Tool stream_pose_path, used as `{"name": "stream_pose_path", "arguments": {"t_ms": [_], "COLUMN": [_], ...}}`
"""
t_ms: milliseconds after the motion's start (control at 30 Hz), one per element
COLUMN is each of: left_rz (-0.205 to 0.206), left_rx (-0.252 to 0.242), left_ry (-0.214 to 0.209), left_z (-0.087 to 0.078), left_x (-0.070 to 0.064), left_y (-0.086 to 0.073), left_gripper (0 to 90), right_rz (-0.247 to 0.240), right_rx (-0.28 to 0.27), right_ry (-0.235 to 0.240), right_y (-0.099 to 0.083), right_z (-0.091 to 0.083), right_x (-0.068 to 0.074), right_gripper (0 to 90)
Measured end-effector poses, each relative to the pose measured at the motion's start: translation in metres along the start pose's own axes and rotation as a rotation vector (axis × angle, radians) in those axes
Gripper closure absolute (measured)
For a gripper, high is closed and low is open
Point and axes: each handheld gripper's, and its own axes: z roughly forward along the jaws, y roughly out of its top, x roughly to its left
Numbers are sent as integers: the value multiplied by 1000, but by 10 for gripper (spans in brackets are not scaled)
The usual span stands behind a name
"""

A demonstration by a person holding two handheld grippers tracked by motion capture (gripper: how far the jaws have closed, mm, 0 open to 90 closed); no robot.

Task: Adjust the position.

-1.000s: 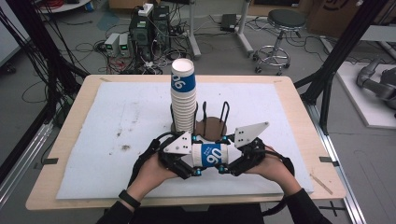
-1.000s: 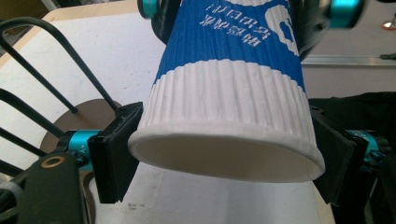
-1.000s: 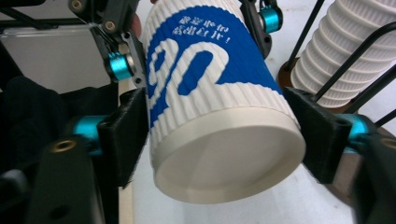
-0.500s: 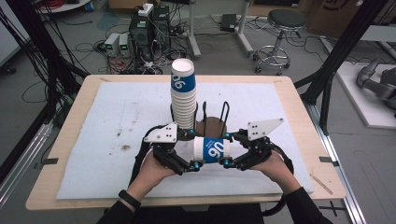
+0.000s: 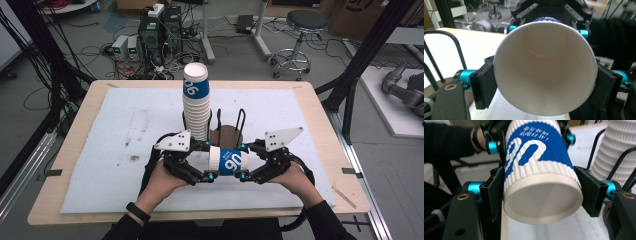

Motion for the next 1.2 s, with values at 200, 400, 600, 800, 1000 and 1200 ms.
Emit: {"name": "stream_pose_path", "arguments": {"t_ms": [200, 400, 600, 800, 1000, 1200], "left_rz": [80, 171, 207, 145, 29, -22], "left_rx": [136, 281, 324, 175, 3, -84], "left_ry": [34, 59, 67, 59, 52, 30], "left_z": [-3, 3, 7, 3, -1, 3], "left_x": [-4, -11, -16, -11, -3, 0], "left_y": [14, 26, 32, 29, 18, 14], "left_gripper": [207, 210, 208, 114, 77, 73], "right_rz": [-97, -171, -200, -161, -99, -63], "right_rx": [179, 286, 351, 257, 133, 62], "right_ry": [-80, -125, -136, -112, -73, -61], "right_y": [13, 19, 15, 9, 5, 2], "right_z": [5, 16, 29, 22, 15, 14], "right_x": [8, 16, 18, 11, 5, 3], "right_gripper": [230, 230, 297, 300, 299, 299]}}
